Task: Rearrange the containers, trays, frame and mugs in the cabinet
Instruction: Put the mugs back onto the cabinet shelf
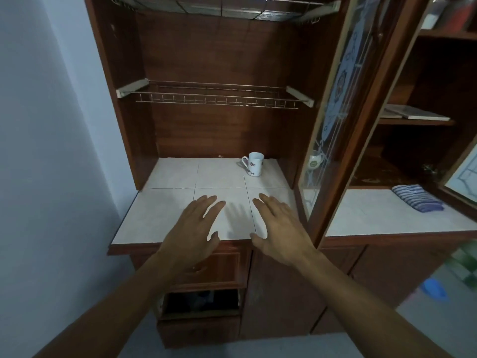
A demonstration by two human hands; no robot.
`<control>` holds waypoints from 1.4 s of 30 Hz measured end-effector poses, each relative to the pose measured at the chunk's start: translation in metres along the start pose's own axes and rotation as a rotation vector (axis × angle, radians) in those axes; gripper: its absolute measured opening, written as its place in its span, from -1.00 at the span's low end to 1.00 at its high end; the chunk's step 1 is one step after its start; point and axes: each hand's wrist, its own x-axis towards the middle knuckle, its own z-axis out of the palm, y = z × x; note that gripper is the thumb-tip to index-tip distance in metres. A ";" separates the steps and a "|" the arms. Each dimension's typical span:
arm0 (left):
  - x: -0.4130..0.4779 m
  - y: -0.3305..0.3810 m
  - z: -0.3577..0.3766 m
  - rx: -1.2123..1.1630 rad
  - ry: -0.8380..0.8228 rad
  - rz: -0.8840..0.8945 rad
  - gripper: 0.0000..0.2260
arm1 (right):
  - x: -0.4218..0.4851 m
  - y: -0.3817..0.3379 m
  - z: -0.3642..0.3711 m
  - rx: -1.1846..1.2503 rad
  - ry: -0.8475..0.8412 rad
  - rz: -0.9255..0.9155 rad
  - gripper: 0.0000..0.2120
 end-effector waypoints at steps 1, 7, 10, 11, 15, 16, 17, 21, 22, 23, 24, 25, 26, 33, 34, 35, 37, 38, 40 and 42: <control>0.002 -0.006 0.002 -0.003 -0.002 0.000 -0.34 | 0.004 -0.001 0.002 -0.002 -0.016 0.008 -0.27; 0.021 -0.037 0.014 -0.032 -0.039 -0.004 -0.37 | 0.033 0.003 0.015 -0.012 -0.023 0.062 -0.25; 0.029 -0.043 0.020 -0.026 -0.034 0.012 -0.37 | 0.043 0.009 0.021 -0.023 -0.026 0.066 -0.25; 0.032 -0.045 0.023 -0.030 -0.029 0.010 -0.37 | 0.048 0.010 0.022 -0.019 -0.027 0.064 -0.25; 0.045 -0.054 0.034 -0.032 -0.033 -0.017 -0.33 | 0.059 0.016 0.027 0.009 -0.024 0.057 -0.25; 0.048 -0.056 0.037 -0.035 -0.042 -0.031 -0.33 | 0.061 0.018 0.028 0.014 -0.025 0.059 -0.25; 0.053 -0.057 0.040 -0.041 -0.050 -0.047 -0.34 | 0.064 0.019 0.029 0.015 -0.033 0.065 -0.24; 0.077 -0.066 0.052 -0.053 -0.075 -0.030 -0.36 | 0.085 0.025 0.037 0.010 -0.027 0.089 -0.23; 0.084 -0.071 0.055 -0.051 -0.080 -0.015 -0.36 | 0.092 0.026 0.038 0.002 -0.022 0.096 -0.23; 0.091 -0.076 0.060 -0.050 -0.084 -0.001 -0.36 | 0.098 0.026 0.040 -0.007 -0.026 0.110 -0.23; 0.098 -0.081 0.063 -0.050 -0.086 0.013 -0.36 | 0.104 0.027 0.041 -0.015 -0.029 0.127 -0.23; 0.103 -0.085 0.067 -0.051 -0.094 0.030 -0.36 | 0.111 0.028 0.042 -0.020 -0.027 0.138 -0.23; 0.109 -0.091 0.069 -0.052 -0.102 0.047 -0.37 | 0.118 0.029 0.043 -0.019 -0.021 0.149 -0.23; 0.145 -0.120 0.090 -0.111 -0.129 0.097 -0.39 | 0.157 0.041 0.051 -0.030 -0.001 0.197 -0.22; 0.151 -0.122 0.093 -0.119 -0.131 0.096 -0.38 | 0.162 0.044 0.051 -0.038 0.006 0.204 -0.22; 0.157 -0.124 0.097 -0.123 -0.131 0.094 -0.38 | 0.168 0.047 0.052 -0.045 0.015 0.206 -0.22; 0.169 -0.128 0.105 -0.129 -0.131 0.092 -0.38 | 0.180 0.055 0.055 -0.041 0.036 0.209 -0.22; 0.175 -0.130 0.109 -0.132 -0.126 0.092 -0.38 | 0.186 0.059 0.058 -0.028 0.033 0.210 -0.22; 0.185 -0.131 0.114 -0.153 -0.136 0.071 -0.37 | 0.196 0.067 0.060 -0.002 0.019 0.216 -0.21; 0.194 -0.135 0.121 -0.167 -0.156 0.064 -0.37 | 0.208 0.073 0.063 0.008 0.031 0.221 -0.21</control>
